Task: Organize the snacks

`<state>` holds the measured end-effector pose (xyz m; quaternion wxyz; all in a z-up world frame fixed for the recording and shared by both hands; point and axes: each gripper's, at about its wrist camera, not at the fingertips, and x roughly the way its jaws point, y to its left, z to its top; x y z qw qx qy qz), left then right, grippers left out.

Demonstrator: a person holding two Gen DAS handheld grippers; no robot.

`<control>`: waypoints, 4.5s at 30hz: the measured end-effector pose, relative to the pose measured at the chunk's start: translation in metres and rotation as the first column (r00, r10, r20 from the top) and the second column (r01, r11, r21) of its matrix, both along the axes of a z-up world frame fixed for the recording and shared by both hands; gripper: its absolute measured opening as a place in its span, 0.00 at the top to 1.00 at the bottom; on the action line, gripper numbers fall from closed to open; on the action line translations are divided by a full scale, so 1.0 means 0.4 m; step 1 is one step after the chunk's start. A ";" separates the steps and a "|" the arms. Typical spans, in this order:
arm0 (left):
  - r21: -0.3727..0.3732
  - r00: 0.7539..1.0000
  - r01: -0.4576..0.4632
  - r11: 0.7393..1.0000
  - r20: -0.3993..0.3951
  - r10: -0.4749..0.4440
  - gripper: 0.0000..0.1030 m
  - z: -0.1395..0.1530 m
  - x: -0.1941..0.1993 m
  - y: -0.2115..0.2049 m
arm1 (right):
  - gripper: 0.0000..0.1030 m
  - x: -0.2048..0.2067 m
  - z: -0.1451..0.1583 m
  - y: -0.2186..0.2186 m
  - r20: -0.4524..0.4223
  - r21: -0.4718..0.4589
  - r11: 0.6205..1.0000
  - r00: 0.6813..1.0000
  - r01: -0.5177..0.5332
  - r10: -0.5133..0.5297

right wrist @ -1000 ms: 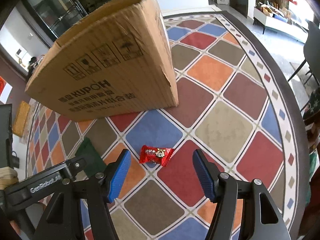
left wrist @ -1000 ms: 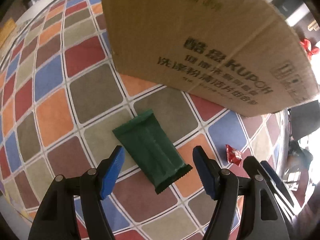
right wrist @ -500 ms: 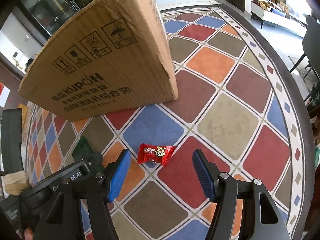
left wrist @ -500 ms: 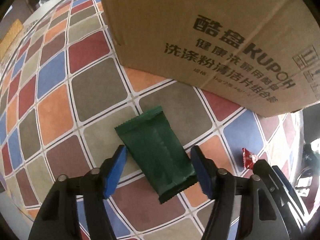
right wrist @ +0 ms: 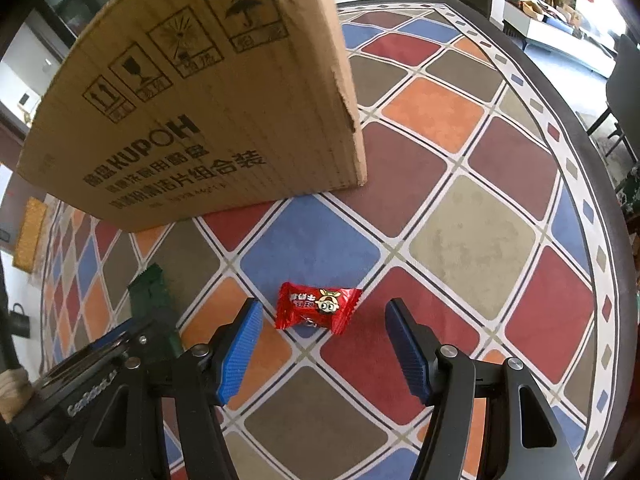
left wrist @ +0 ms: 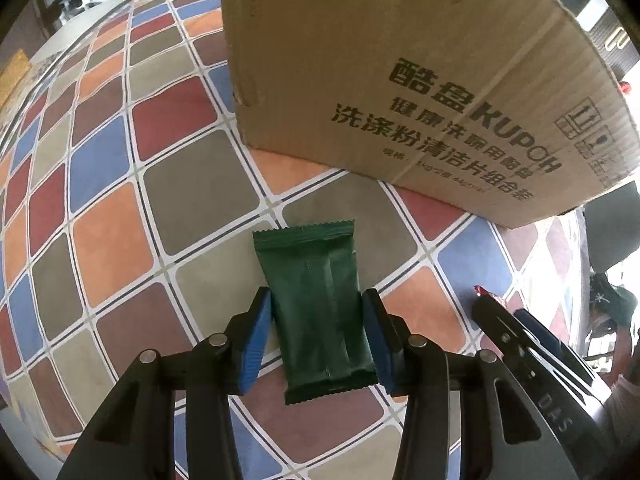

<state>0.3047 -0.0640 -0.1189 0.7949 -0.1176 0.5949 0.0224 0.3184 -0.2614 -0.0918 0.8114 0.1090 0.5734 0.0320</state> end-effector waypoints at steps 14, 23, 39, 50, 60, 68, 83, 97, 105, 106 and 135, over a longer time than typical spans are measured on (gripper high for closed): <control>-0.025 0.995 0.083 0.996 0.051 -0.082 0.57 0.059 0.001 0.012 | 0.70 0.022 -0.012 0.038 0.005 -0.062 0.998 1.000 -0.010 0.010; -0.034 0.984 0.139 0.990 0.120 -0.134 0.57 0.112 -0.017 0.032 | 0.71 -0.011 0.043 0.054 0.068 -0.022 1.000 0.998 -0.016 0.017; -0.017 0.931 0.214 0.977 0.306 -0.198 0.57 0.291 -0.046 0.050 | 0.71 -0.079 0.237 0.081 0.271 -0.008 0.999 0.961 -0.048 0.049; -0.003 0.875 0.251 0.968 0.429 -0.226 0.57 0.433 -0.048 0.054 | 0.71 -0.095 0.371 0.087 0.392 0.004 0.997 0.918 -0.071 0.063; 0.054 0.842 0.255 0.966 0.478 -0.249 0.57 0.522 -0.003 0.059 | 0.71 -0.053 0.453 0.100 0.444 -0.046 0.995 0.890 -0.090 0.102; 0.078 0.843 0.255 0.964 0.470 -0.261 0.57 0.548 0.057 0.071 | 0.71 0.001 0.482 0.107 0.448 -0.095 0.992 0.886 -0.087 0.120; 0.091 0.875 0.273 0.958 0.390 -0.286 0.56 0.516 0.197 0.079 | 0.71 0.105 0.478 0.134 0.400 -0.161 0.981 0.901 -0.111 0.167; 0.134 0.906 0.276 0.952 0.296 -0.304 0.51 0.453 0.292 0.066 | 0.70 0.192 0.430 0.155 0.326 -0.178 0.976 0.928 -0.124 0.177; 0.180 0.897 0.242 0.953 0.333 -0.290 0.46 0.465 0.237 0.082 | 0.54 0.186 0.401 0.141 0.294 -0.174 0.979 0.943 -0.108 0.156; 0.185 0.894 0.235 0.954 0.343 -0.287 0.46 0.470 0.219 0.083 | 0.52 0.181 0.401 0.139 0.296 -0.169 0.980 0.943 -0.107 0.154; 0.299 0.724 0.117 0.947 0.627 -0.287 0.07 0.577 -0.260 0.080 | 0.23 -0.266 0.510 0.081 0.556 -0.169 0.985 0.828 0.026 0.074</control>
